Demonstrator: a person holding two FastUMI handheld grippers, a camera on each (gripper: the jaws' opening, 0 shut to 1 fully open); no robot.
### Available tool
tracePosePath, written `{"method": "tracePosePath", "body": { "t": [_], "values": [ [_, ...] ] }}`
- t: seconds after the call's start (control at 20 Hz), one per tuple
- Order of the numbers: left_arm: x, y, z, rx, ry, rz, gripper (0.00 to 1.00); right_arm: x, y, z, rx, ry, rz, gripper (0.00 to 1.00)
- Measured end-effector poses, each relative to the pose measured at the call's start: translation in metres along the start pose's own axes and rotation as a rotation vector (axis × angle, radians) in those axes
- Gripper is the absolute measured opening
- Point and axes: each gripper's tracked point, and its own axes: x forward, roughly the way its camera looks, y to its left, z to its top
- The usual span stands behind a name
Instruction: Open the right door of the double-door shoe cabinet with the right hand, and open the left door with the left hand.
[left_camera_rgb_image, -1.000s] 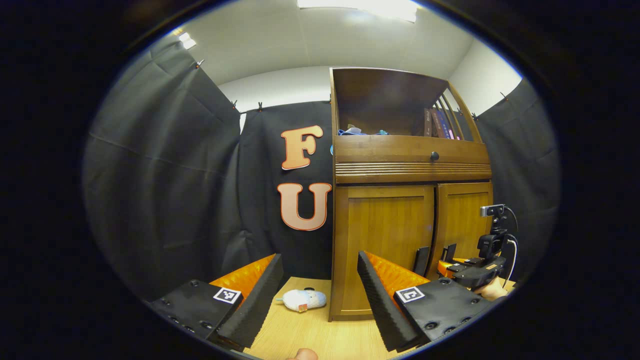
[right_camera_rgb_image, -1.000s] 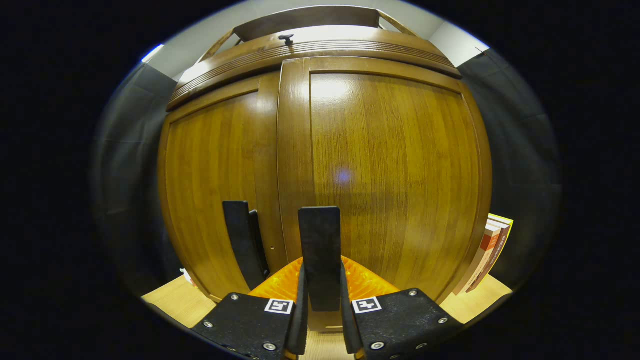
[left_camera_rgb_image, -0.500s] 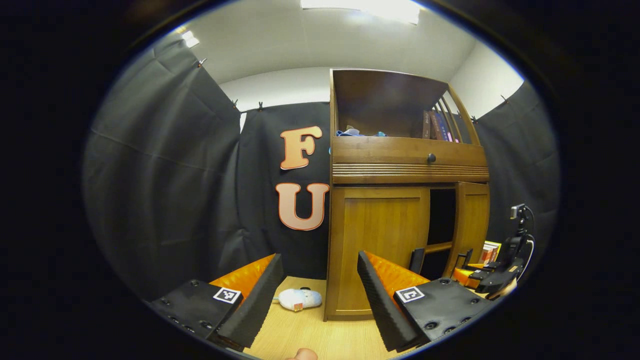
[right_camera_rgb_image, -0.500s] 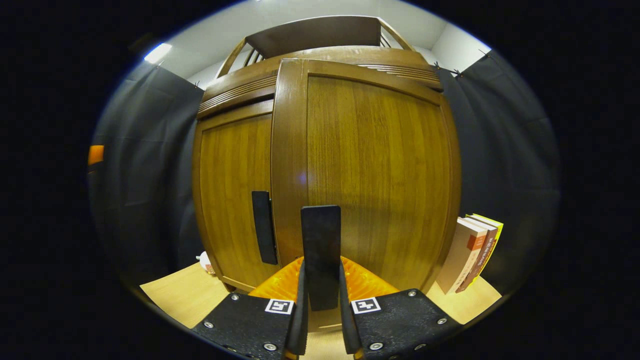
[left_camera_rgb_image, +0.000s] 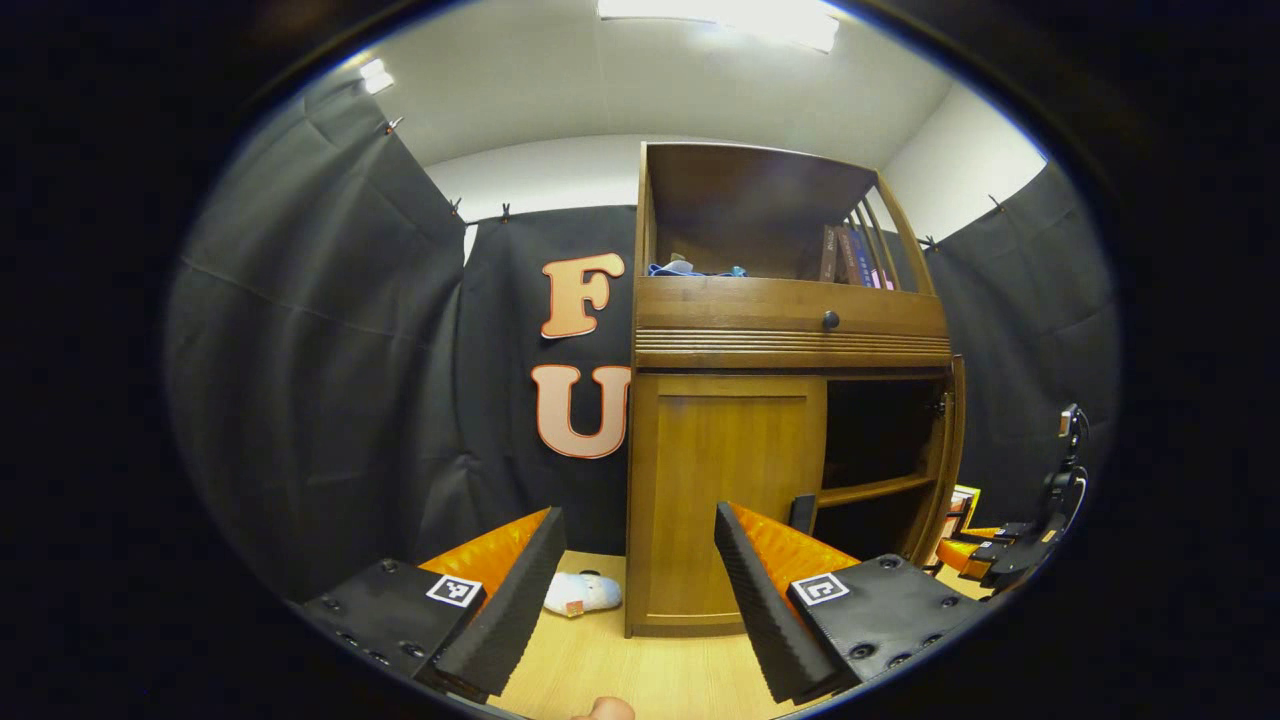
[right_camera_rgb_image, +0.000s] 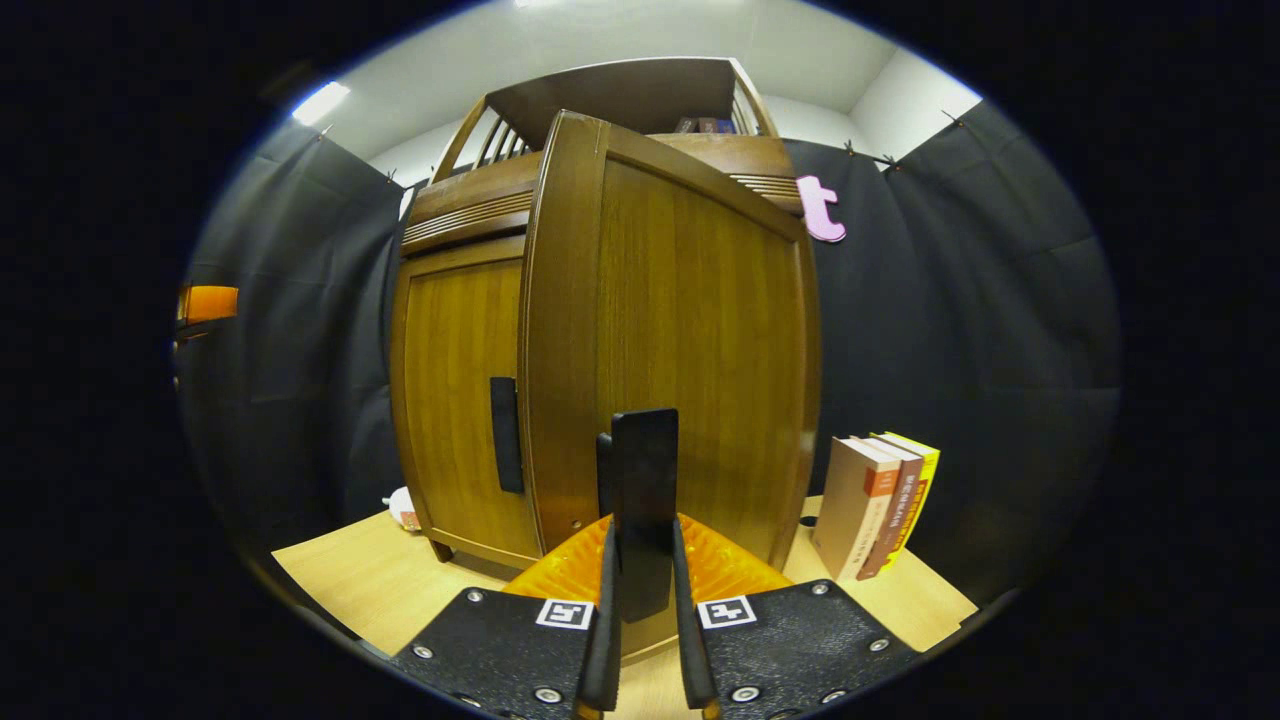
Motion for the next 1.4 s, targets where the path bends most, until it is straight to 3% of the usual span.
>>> {"method": "tracePosePath", "body": {
  "t": [0.15, 0.2, 0.25, 0.3, 0.4, 0.45, 0.5, 0.6, 1.05, 1.2, 1.25, 1.4],
  "values": [
    [-0.008, -0.014, 0.003, -0.004, -0.005, -0.027, 0.97, -0.009, -0.021, -0.002, 0.003, 0.005, -0.043, 0.24],
    [-0.008, -0.019, 0.005, -0.005, -0.005, -0.035, 0.96, -0.013, -0.026, -0.003, 0.003, 0.005, -0.056, 0.18],
    [-0.008, -0.023, 0.005, -0.006, -0.005, -0.041, 0.94, -0.017, -0.036, -0.003, 0.001, 0.004, -0.072, 0.22],
    [-0.009, -0.026, 0.004, -0.007, -0.002, -0.046, 0.94, -0.020, -0.045, -0.003, -0.001, 0.001, -0.087, 0.15],
    [-0.009, -0.035, 0.003, -0.010, 0.004, -0.058, 0.94, -0.029, -0.065, -0.001, -0.004, 0.000, -0.122, 0.13],
    [-0.011, -0.039, 0.002, -0.011, 0.008, -0.064, 0.94, -0.033, -0.074, -0.001, -0.008, 0.000, -0.144, 0.05],
    [-0.012, -0.043, 0.001, -0.013, 0.010, -0.069, 0.97, -0.037, -0.086, -0.001, -0.019, -0.002, -0.169, 0.08],
    [-0.011, -0.051, 0.002, -0.010, 0.010, -0.075, 0.94, -0.042, -0.106, 0.000, -0.028, -0.004, -0.209, 0.02],
    [-0.003, -0.087, -0.009, -0.006, 0.037, -0.099, 0.94, -0.048, -0.151, 0.001, 0.022, 0.008, -0.149, 0.00],
    [0.005, -0.098, -0.013, -0.002, 0.032, -0.093, 0.99, -0.049, -0.158, 0.002, 0.035, 0.002, -0.113, 0.00],
    [0.010, -0.104, -0.015, 0.001, 0.034, -0.097, 0.94, -0.048, -0.162, 0.002, 0.035, 0.001, -0.103, 0.00],
    [0.025, -0.119, -0.031, 0.017, 0.068, -0.104, 0.94, -0.048, -0.172, 0.001, 0.046, 0.002, -0.075, 0.00]
  ]
}}
